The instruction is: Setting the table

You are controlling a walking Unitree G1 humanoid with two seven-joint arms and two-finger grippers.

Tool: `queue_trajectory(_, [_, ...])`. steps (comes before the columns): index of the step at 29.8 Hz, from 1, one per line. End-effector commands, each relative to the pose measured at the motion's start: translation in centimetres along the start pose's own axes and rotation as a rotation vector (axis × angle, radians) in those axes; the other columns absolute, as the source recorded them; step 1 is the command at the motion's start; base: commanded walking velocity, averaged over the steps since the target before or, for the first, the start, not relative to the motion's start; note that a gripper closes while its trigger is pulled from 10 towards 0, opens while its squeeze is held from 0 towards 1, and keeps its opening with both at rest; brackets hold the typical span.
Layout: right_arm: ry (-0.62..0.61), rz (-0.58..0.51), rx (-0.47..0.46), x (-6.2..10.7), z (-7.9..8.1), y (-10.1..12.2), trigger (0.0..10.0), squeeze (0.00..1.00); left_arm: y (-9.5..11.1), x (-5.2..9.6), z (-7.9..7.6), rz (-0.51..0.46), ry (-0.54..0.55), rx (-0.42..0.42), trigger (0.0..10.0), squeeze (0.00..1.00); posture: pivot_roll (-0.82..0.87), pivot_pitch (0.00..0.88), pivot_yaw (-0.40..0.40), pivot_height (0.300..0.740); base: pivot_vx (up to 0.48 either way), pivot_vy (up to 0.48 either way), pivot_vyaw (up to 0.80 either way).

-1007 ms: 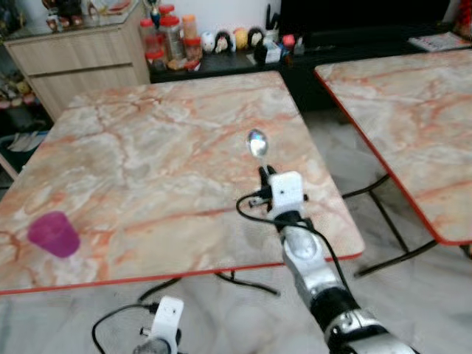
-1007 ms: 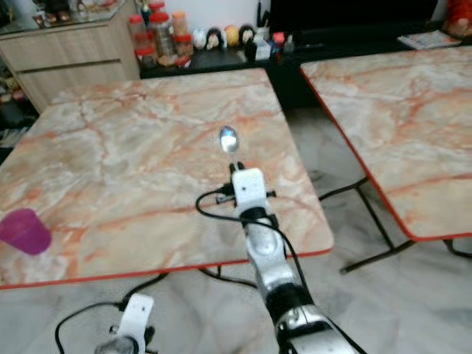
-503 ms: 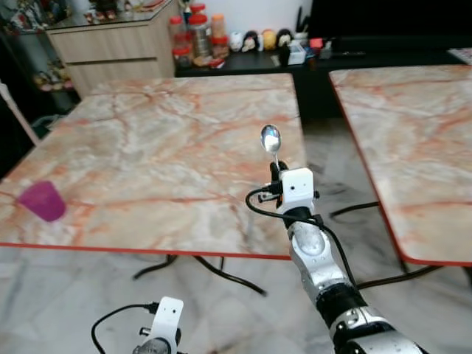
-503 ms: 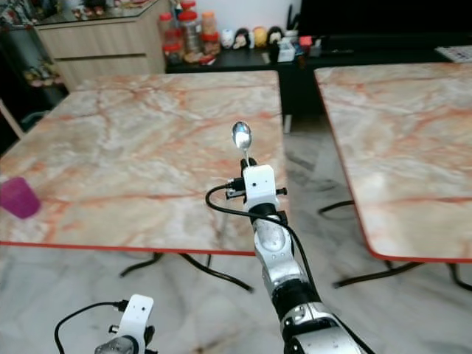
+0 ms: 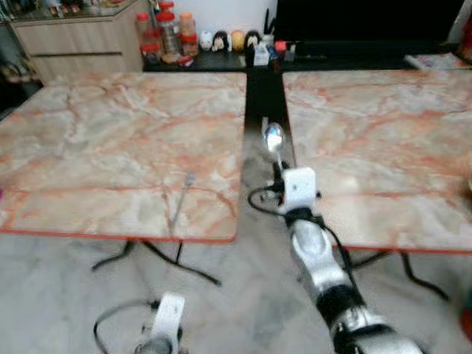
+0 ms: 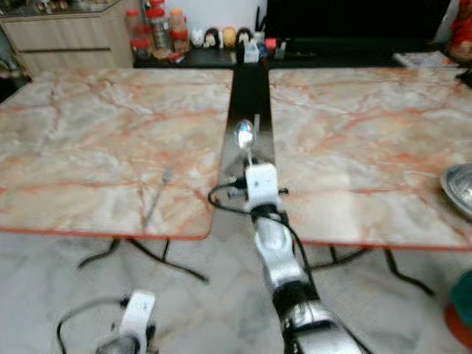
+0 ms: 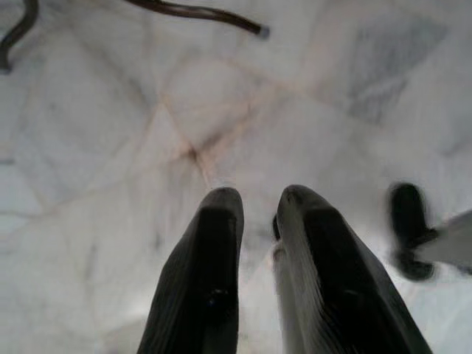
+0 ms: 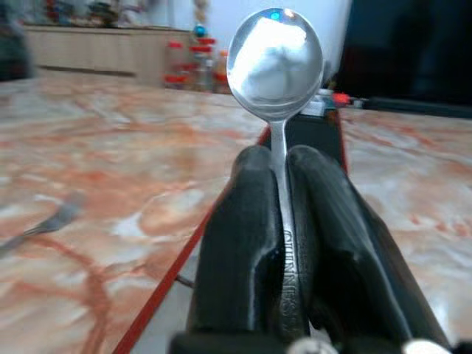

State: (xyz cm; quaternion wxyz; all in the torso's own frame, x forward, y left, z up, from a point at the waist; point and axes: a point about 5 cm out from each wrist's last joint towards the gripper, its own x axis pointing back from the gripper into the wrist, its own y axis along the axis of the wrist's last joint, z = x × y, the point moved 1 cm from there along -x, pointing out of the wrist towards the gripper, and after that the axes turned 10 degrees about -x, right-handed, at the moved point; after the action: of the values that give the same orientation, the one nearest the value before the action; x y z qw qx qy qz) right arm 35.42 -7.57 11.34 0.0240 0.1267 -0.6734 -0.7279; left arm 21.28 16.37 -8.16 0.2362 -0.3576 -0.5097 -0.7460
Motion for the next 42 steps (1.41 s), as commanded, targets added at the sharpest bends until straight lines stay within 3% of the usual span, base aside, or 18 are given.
queue_trajectory(1, [-0.016, -0.016, 0.01, -0.3, -0.7, 0.6, 10.0, 0.0, 0.0, 0.0, -0.1, 0.002, -0.003, -0.008, 10.0, 0.0, -0.07, 0.0, 0.074, 0.74, 0.0, -0.45, 0.0])
queue_trajectory(36, [-0.085, -0.004, -0.009, -0.3, -2.1, 0.6, 10.0, 0.0, 0.2, 0.0, -0.3, -0.003, -0.01, -0.01, 10.0, 0.0, -0.08, 0.0, 0.075, 0.74, 0.0, -0.452, 0.0])
queue_trajectory(42, [-0.093, -0.009, -0.027, -0.3, -2.3, 0.7, 10.0, 0.0, 0.2, 0.0, -0.4, -0.004, -0.011, -0.01, 10.0, 0.0, -0.08, 0.0, 0.074, 0.74, 0.0, -0.453, -0.58])
